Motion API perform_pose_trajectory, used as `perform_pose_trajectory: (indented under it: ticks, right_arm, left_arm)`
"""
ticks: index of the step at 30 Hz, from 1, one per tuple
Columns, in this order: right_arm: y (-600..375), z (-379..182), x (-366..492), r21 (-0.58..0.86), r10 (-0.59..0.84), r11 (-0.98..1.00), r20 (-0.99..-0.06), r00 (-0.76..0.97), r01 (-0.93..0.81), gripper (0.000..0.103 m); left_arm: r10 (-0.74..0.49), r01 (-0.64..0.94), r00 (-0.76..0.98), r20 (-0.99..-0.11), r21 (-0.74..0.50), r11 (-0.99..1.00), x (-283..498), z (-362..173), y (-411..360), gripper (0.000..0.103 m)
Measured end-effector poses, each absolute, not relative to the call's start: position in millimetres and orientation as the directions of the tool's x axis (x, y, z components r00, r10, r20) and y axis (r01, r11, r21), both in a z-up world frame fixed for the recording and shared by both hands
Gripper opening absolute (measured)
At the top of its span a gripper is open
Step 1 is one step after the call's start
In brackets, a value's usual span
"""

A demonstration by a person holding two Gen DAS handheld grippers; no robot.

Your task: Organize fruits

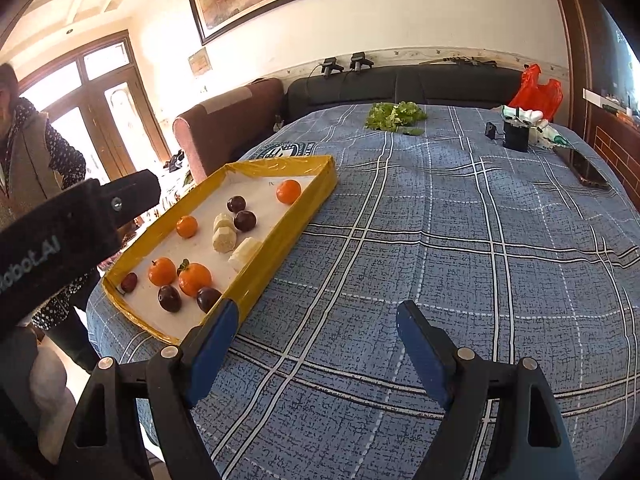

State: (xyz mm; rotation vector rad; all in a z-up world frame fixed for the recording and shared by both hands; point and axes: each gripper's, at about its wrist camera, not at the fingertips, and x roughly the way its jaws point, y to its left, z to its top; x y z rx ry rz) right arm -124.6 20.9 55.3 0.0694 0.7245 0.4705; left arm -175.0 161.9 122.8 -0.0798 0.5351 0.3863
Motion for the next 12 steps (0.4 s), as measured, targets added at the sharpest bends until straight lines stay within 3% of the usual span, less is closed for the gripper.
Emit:
perform_pose_trajectory:
  ticks: [7,12]
  right_arm:
    - [33,53,-129,0.196,0.444,0.885,-0.623,0.643,-0.421,0.086]
    - [30,54,-127,0.197,0.427,0.896,-0.624,0.654,-0.397,0.087]
  left_arm:
    - [0.349,-0.399,0.781,-0.518,0.017,0.917,-178,125,169,0.103]
    - [0.303,-0.380,0.754,-0.582,-0.010,0.925,-172,118,176,0.103]
